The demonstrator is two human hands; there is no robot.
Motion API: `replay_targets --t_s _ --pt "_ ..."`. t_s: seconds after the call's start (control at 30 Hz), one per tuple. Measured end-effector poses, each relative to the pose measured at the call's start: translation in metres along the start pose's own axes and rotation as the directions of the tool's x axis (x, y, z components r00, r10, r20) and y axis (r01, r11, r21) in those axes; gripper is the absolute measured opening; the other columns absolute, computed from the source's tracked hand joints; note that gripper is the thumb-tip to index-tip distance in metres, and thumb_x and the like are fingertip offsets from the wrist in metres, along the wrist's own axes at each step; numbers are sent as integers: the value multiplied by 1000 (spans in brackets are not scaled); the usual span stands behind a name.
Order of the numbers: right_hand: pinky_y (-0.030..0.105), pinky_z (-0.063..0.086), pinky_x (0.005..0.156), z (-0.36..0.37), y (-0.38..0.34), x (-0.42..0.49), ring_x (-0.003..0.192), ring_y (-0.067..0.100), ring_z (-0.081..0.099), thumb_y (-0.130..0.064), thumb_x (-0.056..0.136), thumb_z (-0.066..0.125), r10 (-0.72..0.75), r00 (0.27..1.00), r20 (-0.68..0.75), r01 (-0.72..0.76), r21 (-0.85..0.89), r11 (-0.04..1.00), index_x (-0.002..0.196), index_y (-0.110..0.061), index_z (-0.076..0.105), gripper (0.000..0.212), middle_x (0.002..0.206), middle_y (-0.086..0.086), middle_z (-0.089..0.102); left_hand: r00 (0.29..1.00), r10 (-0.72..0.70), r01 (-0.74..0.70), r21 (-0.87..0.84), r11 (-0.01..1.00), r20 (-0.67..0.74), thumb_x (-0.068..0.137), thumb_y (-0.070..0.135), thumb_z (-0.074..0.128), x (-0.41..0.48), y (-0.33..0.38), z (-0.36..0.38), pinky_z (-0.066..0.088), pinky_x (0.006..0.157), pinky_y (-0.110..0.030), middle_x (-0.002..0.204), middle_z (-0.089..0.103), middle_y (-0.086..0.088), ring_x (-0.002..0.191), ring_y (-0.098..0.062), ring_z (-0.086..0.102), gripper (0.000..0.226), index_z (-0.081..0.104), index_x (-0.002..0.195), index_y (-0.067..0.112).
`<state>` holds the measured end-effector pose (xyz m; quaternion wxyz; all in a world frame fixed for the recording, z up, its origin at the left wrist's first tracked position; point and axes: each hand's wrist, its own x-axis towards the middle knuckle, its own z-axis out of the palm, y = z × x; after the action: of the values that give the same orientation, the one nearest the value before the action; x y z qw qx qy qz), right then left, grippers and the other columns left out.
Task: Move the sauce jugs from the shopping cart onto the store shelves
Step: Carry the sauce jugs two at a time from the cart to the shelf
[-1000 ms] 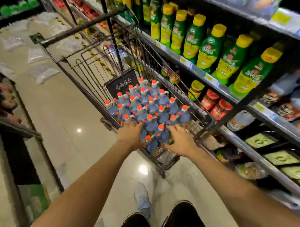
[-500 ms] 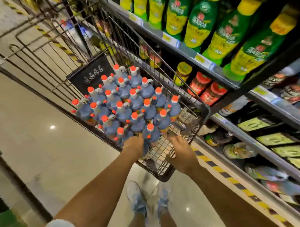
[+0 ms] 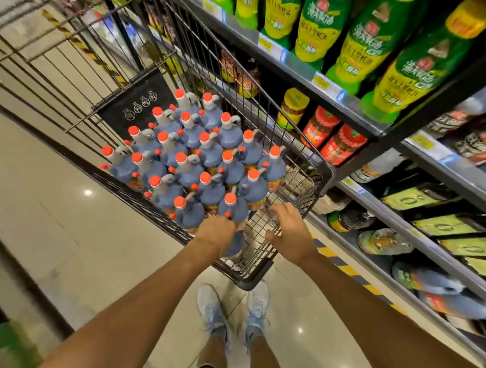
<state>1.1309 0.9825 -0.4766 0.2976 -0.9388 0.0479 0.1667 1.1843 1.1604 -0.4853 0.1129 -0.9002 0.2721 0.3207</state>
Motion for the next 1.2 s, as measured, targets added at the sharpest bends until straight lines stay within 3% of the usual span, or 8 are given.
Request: replay_targets --t_s 0.23,0.3,0.4,0.53,0.67,0.9,1.03,1.2 --pt "44 45 90 -7 17 6 112 39 52 9 80 61 -51 994 -100 59 79 995 123 3 56 44 117 21 54 979 97 -138 -236 962 -177 89 11 60 27 36 -4 43 73 -43 122 54 -13 106 -39 60 31 51 119 11" --pt "45 47 91 -7 22 10 111 37 53 10 82 60 -58 991 -121 69 88 994 125 2 55 44 118 20 53 958 63 -194 -471 861 -279 86 14 67 36 31 1 42 72 -40 112 62 -12 100 -36 61 31 53 113 11" --pt "46 49 87 -6 25 13 108 37 54 7 85 56 -51 989 -139 69 127 990 125 2 54 41 119 20 52 956 -8 -216 -727 652 -292 75 11 80 42 20 14 49 72 -43 97 66 -13 88 -32 63 45 57 112 6" --pt "48 50 85 -2 29 15 108 35 53 5 86 54 -40 990 -136 64 171 983 126 1 53 40 121 19 52 983 48 -179 -847 500 -180 64 -3 85 46 19 41 52 86 -41 118 63 -13 103 -33 63 74 53 130 4" --pt "46 48 86 0 31 19 107 32 54 4 84 49 -13 988 -152 37 158 987 125 -2 54 42 119 17 53 969 171 -247 -742 623 -180 57 10 91 65 24 55 40 103 -32 135 52 -12 122 -26 49 99 41 143 8" --pt "49 46 88 6 32 16 110 37 52 7 81 51 -46 987 -152 56 65 996 120 1 53 39 119 20 54 968 133 -225 -502 835 -211 59 36 81 85 28 65 46 68 -36 104 51 -9 102 -31 50 87 37 131 18" --pt "45 44 92 8 31 19 115 36 51 7 85 52 -54 986 -159 64 61 996 125 2 52 40 122 20 54 952 195 -271 -356 894 -236 65 34 74 90 31 61 46 69 -42 107 54 -11 103 -33 44 63 39 113 12" --pt "42 45 95 11 30 21 119 34 51 3 84 56 -55 981 -184 62 32 998 126 -1 55 42 126 17 57 917 231 -339 -327 882 -326 62 41 79 86 22 62 45 64 -38 109 55 -7 99 -31 54 72 41 116 14"
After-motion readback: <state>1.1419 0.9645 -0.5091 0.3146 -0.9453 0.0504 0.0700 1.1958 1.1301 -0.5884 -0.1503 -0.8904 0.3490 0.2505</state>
